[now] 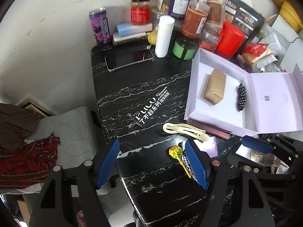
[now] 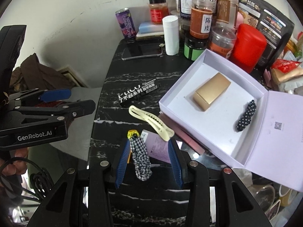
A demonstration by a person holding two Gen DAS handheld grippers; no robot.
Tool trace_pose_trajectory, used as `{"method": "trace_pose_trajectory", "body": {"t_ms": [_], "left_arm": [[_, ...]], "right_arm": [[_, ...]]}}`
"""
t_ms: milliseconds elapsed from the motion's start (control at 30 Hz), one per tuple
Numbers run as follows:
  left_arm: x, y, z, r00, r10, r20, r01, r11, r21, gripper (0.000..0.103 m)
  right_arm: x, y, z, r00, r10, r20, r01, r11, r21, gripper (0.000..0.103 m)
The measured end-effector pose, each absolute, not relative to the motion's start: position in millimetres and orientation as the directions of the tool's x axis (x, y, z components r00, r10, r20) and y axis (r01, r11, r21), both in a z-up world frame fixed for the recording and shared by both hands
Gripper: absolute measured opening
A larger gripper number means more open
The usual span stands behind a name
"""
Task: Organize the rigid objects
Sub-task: 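Grasp the gingham scrunchie with the right tool, then grasp the black Puco lip gloss box with the left tool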
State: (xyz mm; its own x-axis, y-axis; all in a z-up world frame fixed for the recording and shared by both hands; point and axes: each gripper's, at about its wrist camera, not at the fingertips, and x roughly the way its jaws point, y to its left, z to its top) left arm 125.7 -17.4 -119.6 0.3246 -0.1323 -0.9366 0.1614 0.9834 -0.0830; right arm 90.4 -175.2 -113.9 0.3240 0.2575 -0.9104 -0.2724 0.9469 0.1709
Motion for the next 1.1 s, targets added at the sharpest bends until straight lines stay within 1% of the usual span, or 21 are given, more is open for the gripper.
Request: {"method": "trace_pose_trajectory", "body": {"t_ms": [167,433,533,600,667,767,833,900,933,967,1000,1100], "left_arm": [[142,-16,-142,0.302,-0.114,-0.947,0.140,0.987,-0.074,0.072],[167,-17,-172,0.281,-0.127,-0.951,0.145,0.985,-0.089,0.072],[176,-21,-184,0.277,-0.118,-0.954,0.161,0.984,-0.075,0.072],[182,-21,-192,0.268,-0.114,-0.957,0.164,0.984,-0.071,0.072],[190,-22,-202,0.257,-0.112,-0.960,0.156,0.985,-0.073,0.072],[197,-23,-212,0.252,-0.106,-0.962,0.155,0.986,-0.068,0.072],[204,-27,-220,0.247,-0.098,-0.964,0.170,0.984,-0.056,0.072],[210,-30,-227,0.244,-0.086,-0.966,0.188,0.981,-0.039,0.072],[213,-32,-231,0.243,-0.079,-0.967,0.194,0.980,-0.031,0.072],[216,-34,-234,0.241,-0.074,-0.968,0.199,0.980,-0.025,0.072],[219,-35,-238,0.238,-0.069,-0.969,0.205,0.979,-0.019,0.071],[223,-40,-240,0.256,-0.062,-0.965,0.225,0.974,-0.003,0.062]], "right_arm": [[99,-175,-136,0.283,0.261,-0.923,-0.267,0.946,0.185,0.041],[113,-177,-167,0.230,0.254,-0.939,-0.247,0.949,0.196,0.042],[117,-180,-175,0.218,0.254,-0.942,-0.236,0.951,0.202,0.046],[119,-183,-180,0.214,0.255,-0.943,-0.229,0.952,0.205,0.047],[122,-185,-186,0.209,0.251,-0.945,-0.221,0.954,0.205,0.051],[125,-188,-193,0.201,0.247,-0.948,-0.204,0.957,0.206,0.054],[128,-190,-200,0.190,0.243,-0.951,-0.190,0.960,0.208,0.058],[130,-191,-204,0.183,0.243,-0.953,-0.178,0.961,0.211,0.059],[131,-191,-206,0.181,0.243,-0.953,-0.173,0.962,0.212,0.062],[131,-192,-206,0.180,0.243,-0.953,-0.171,0.962,0.213,0.067],[132,-192,-208,0.177,0.243,-0.954,-0.168,0.962,0.214,0.069],[133,-194,-209,0.176,0.244,-0.954,-0.160,0.963,0.217,0.070]]}}
